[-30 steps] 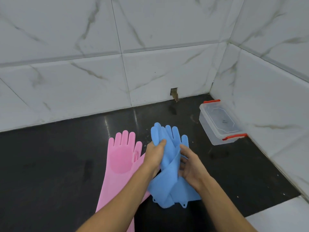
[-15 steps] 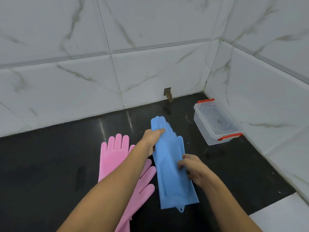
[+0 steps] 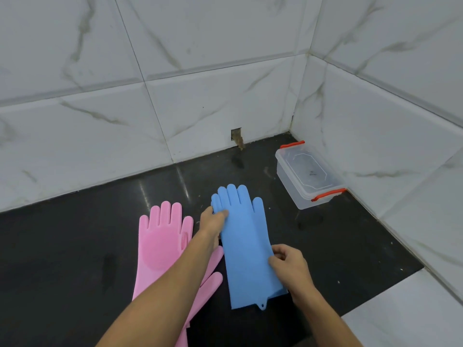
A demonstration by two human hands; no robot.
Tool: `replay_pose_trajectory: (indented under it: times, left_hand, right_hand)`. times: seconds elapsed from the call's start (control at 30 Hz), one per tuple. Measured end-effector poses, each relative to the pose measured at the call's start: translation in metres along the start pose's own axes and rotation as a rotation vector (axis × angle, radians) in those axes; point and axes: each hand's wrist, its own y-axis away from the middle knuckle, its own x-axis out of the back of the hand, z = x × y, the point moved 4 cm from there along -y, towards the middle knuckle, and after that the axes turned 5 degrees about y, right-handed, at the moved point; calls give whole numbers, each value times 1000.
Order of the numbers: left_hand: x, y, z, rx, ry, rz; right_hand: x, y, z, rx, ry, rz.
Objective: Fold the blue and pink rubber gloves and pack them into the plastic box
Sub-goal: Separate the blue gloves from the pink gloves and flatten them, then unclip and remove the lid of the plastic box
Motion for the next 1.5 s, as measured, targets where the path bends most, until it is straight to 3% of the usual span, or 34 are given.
replay_pose_trajectory:
  times: [0.43,0.57,0.63,0.7,0.8,0.9,1.0,1.13,1.23,1.3,1.37,1.43,1.5]
  left_hand:
    - [-2,5,18,-81,-138,-59]
    - [-1,7,22,-117,-210,-69]
    - [-2,11,27,-263,-402,-80]
    - [-1,23,27,-520,-686,-59]
    - [6,43,-4,-876,-1087,-182]
    - [16,45,-42,-886,-1421,-335]
    - [17,43,-49,-868,-1549,-334]
    - [9,56,-27,-957,-1401,-238]
    - [-15,66,-1,-932,-1046,-235]
    - [-40,68,21,-818,-763,-235]
    - [-69,59,47,-682,-538,-219]
    - [-98,43,74,-610,-426,-197]
    - [-126,23,100,-609,-452,-154]
  right_hand:
    - [4,-3,5,110,97,115]
    - [-2,-2,3,145,303,173]
    - [-1,3,-7,252,462,283]
    - [-3,5,-15,428,575,320]
    - [-8,2,-12,559,779,182]
    - [-11,-4,-9,501,774,131]
    - [-6,-8,-24,489,666,192]
    - [48,-18,-72,589,509,608]
    - [104,-37,-102,459,398,795]
    - [132,-58,-99,211,123,802]
    - [140,-77,-84,-45,-312,733]
    - [135,-88,-72,-163,-625,655]
    - [132,-94,-64,-189,-748,634]
